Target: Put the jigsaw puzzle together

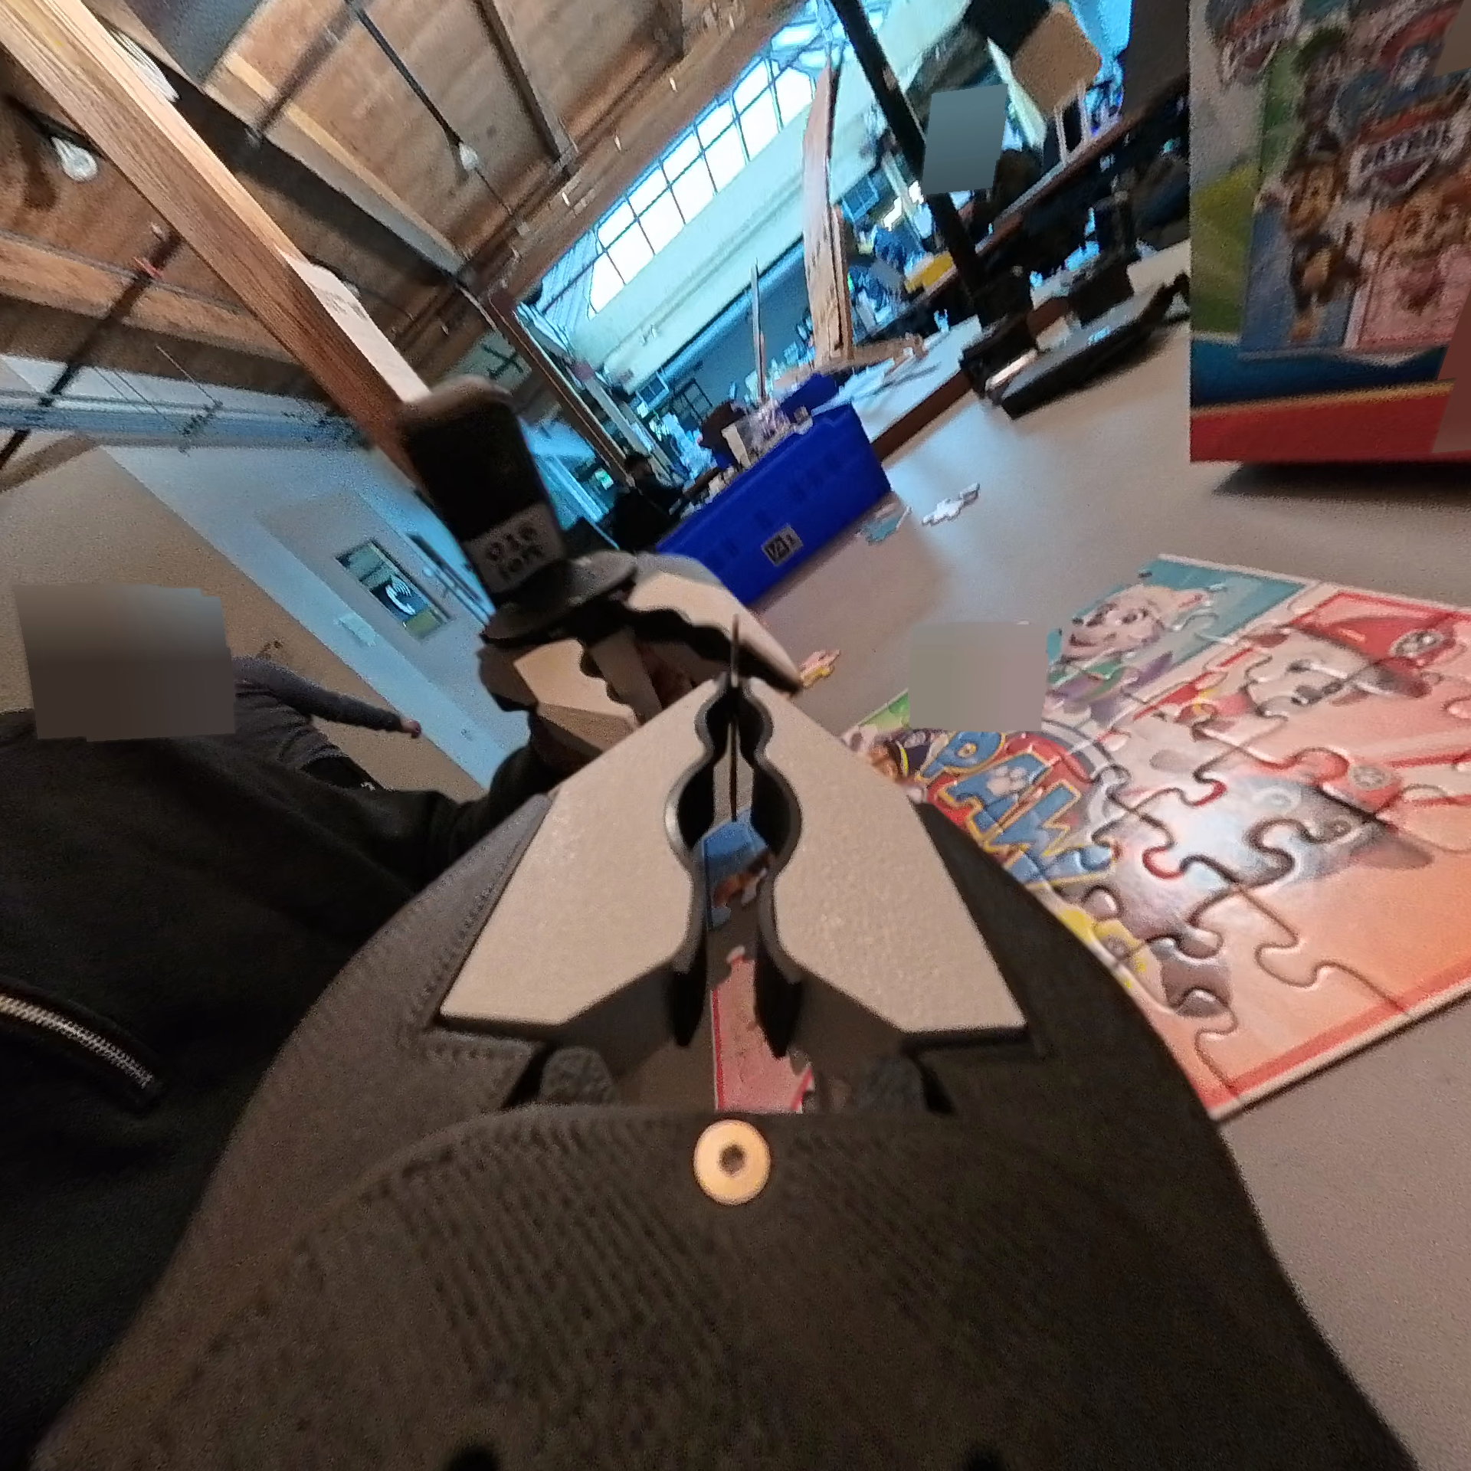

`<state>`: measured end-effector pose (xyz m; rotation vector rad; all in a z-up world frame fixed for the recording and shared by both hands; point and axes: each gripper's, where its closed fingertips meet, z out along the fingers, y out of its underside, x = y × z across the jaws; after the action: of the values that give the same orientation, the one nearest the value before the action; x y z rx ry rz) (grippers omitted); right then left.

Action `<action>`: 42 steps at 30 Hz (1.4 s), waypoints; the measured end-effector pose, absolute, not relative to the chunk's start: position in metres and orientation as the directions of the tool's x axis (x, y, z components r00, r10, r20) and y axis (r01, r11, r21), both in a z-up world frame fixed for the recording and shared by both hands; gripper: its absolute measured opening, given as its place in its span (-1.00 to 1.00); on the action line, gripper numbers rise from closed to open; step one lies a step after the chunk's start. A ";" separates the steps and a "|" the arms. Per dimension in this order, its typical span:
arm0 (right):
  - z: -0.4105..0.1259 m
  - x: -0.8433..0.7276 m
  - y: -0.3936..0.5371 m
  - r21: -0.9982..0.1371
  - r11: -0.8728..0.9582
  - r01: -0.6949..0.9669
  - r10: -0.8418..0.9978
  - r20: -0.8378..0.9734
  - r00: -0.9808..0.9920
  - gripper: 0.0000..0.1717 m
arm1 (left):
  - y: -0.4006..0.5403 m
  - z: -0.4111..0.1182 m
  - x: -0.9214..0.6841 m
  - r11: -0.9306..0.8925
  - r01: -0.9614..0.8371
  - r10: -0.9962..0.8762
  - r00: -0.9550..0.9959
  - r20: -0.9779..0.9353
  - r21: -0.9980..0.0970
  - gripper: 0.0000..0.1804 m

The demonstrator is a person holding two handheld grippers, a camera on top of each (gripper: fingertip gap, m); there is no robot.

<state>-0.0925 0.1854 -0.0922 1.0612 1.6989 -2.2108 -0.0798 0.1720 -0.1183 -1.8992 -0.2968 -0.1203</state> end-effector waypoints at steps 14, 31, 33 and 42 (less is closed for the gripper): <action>-0.074 -0.082 0.178 -0.838 -0.344 0.425 0.260 -0.519 -0.814 -1.00 | 0.168 -0.101 -0.068 -0.203 0.442 -0.034 0.889 0.457 -0.874 -0.99; -0.088 -0.080 0.166 -0.865 -0.246 0.438 0.290 -0.497 -0.818 -1.00 | 0.154 -0.091 -0.078 -0.141 0.543 -0.076 0.828 0.556 -0.828 -1.00; -0.089 -0.080 0.165 -0.864 -0.244 0.441 0.292 -0.499 -0.816 -1.00 | 0.154 -0.090 -0.078 -0.137 0.560 -0.088 0.815 0.573 -0.817 -0.93; -0.088 -0.078 0.163 -0.857 -0.244 0.454 0.266 -0.509 -0.819 -1.00 | 0.155 -0.090 -0.080 -0.115 0.585 -0.094 0.798 0.595 -0.803 -0.89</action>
<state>-0.0776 0.1635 -0.0881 0.8888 1.8460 -2.2099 -0.0800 0.1552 -0.0903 -1.5916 -0.4014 -0.6030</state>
